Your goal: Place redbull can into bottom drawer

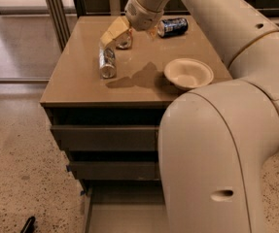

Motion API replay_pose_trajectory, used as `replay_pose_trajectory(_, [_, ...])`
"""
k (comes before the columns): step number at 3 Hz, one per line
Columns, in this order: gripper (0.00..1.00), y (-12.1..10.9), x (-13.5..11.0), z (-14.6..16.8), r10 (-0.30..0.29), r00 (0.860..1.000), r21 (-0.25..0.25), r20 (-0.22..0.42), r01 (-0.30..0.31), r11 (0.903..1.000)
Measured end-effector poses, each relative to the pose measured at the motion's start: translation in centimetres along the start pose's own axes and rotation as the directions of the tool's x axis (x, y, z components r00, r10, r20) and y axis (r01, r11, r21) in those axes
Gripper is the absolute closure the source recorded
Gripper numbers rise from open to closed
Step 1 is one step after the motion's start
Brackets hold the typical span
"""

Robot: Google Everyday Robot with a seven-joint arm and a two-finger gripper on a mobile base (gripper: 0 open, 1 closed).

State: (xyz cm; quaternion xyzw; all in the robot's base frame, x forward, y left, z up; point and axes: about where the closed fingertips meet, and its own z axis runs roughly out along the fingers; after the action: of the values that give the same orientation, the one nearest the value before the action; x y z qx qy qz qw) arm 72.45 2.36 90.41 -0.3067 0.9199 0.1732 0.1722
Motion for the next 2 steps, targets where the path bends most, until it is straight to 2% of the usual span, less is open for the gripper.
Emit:
replay_pose_trajectory(1, [0.00, -0.1, 0.0, 1.1, 0.031, 0.999, -0.035, -0.013, -0.032, 0.9989])
replay_pose_trajectory(2, [0.00, 0.3, -0.8, 2.9, 0.130, 0.991, -0.056, -0.033, -0.131, 0.9897])
